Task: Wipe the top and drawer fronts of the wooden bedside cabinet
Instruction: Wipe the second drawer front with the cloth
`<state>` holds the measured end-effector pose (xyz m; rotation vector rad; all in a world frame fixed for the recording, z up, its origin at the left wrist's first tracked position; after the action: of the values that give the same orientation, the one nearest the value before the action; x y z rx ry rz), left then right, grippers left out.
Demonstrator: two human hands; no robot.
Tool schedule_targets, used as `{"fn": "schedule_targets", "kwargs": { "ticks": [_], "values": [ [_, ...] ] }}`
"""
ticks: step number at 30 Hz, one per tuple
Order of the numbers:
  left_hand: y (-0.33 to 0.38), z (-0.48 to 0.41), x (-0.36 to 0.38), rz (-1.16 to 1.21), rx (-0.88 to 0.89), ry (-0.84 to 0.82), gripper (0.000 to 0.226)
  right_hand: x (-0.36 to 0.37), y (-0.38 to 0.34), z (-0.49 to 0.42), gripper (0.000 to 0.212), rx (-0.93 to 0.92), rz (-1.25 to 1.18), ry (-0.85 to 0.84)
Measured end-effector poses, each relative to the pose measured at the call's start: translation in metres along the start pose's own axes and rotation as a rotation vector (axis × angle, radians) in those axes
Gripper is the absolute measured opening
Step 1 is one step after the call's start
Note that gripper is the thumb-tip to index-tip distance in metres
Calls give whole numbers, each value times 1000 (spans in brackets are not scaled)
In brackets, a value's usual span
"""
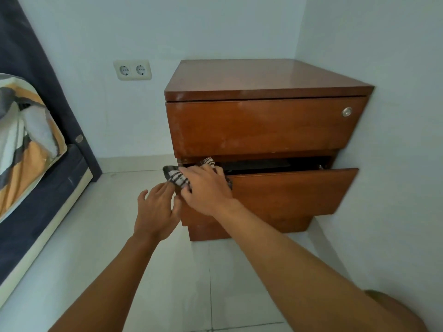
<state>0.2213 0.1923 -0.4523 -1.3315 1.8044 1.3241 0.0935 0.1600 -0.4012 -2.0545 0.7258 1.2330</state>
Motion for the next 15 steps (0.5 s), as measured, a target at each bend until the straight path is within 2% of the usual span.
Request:
{"fn": "schedule_targets", "kwargs": {
  "ticks": [6, 15],
  "values": [
    [-1, -3, 2, -147, -15, -46, 61, 11, 32, 23, 50, -9, 237, 68],
    [11, 1, 2, -278, -29, -6, 61, -49, 151, 104, 47, 83, 488, 77]
  ]
}}
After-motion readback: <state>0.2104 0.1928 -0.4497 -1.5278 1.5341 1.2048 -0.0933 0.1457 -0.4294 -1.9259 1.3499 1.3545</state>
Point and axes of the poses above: each hand's wrist, its own z-axis away from the middle knuckle, its own x-axis out of the palm, y = z × x, the point moved 6 cm from there along -z, towards the middle knuckle, and after that the axes turned 8 degrees about -x, right-handed, at the moved point
